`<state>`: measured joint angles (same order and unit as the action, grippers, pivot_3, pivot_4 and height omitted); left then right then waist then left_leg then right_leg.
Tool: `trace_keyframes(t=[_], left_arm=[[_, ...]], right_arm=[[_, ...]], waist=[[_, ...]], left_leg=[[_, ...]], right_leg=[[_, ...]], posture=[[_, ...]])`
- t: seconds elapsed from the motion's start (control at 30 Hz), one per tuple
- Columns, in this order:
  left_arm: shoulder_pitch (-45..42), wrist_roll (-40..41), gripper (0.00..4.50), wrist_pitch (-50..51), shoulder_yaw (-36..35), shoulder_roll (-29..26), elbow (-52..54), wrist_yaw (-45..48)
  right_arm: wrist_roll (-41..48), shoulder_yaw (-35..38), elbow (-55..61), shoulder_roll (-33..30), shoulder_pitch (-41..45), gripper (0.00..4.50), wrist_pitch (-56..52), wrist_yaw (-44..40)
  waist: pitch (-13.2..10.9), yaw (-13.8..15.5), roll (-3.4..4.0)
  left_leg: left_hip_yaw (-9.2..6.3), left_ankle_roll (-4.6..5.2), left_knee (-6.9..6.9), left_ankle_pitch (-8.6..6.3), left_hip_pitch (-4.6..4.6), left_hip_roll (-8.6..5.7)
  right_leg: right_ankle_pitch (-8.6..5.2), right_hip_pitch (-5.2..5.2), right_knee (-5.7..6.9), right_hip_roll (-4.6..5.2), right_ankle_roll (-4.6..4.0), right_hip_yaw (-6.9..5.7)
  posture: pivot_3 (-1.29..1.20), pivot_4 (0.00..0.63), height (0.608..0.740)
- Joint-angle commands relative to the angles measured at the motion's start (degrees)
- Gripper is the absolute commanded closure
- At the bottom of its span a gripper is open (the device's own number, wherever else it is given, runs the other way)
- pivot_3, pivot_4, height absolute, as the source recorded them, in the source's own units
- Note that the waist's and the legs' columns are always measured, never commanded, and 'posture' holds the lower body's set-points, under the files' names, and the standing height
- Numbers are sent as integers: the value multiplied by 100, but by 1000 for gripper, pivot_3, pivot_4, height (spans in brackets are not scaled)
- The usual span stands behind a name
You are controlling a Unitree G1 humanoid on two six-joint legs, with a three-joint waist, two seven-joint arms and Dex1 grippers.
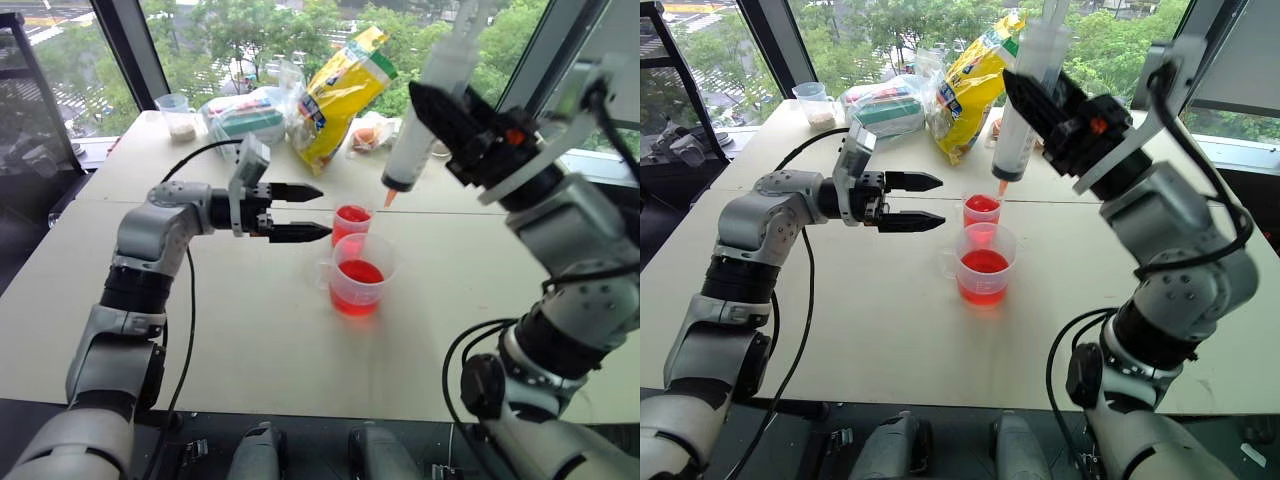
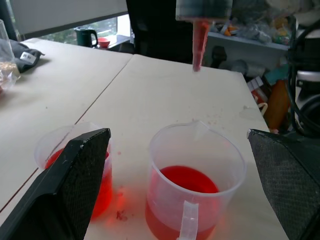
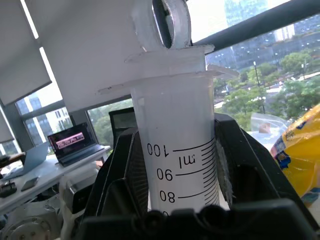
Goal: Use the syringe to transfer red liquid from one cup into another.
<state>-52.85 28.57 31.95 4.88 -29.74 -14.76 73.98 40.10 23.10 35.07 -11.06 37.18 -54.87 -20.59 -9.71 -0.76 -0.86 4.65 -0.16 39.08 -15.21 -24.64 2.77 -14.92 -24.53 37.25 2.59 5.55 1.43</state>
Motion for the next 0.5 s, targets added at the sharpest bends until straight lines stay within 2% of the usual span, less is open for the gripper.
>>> trace_keyframes(t=[0.03, 0.27, 0.5], left_arm=[[-230, -21, 0, -78, -62, -40, -20, 126], [-300, -56, 0, -2, -53, -87, -3, 234], [-321, -68, 0, 4, -51, -66, 2, 224]], right_arm=[[-656, -820, 198, -33, -838, 3083, 1283, -332], [-1757, -1875, -488, 3, -2186, 3083, 3243, -611], [-2064, -2308, -698, 28, -2708, 3083, 3926, -562]], waist=[[0, -7, 0], [0, -23, 0], [0, -12, 0]], left_leg=[[1, 0, -1, 0, 0, -1], [-3, 0, 0, 0, 10, 1], [-4, -1, 1, 1, 11, 1]], right_leg=[[0, -1, 0, 0, 0, 0], [-1, 3, 4, -6, 0, 2], [-1, 4, 5, -6, -1, 2]], posture=[[0, 150, 740], [0, 150, 740], [0, 150, 740]])
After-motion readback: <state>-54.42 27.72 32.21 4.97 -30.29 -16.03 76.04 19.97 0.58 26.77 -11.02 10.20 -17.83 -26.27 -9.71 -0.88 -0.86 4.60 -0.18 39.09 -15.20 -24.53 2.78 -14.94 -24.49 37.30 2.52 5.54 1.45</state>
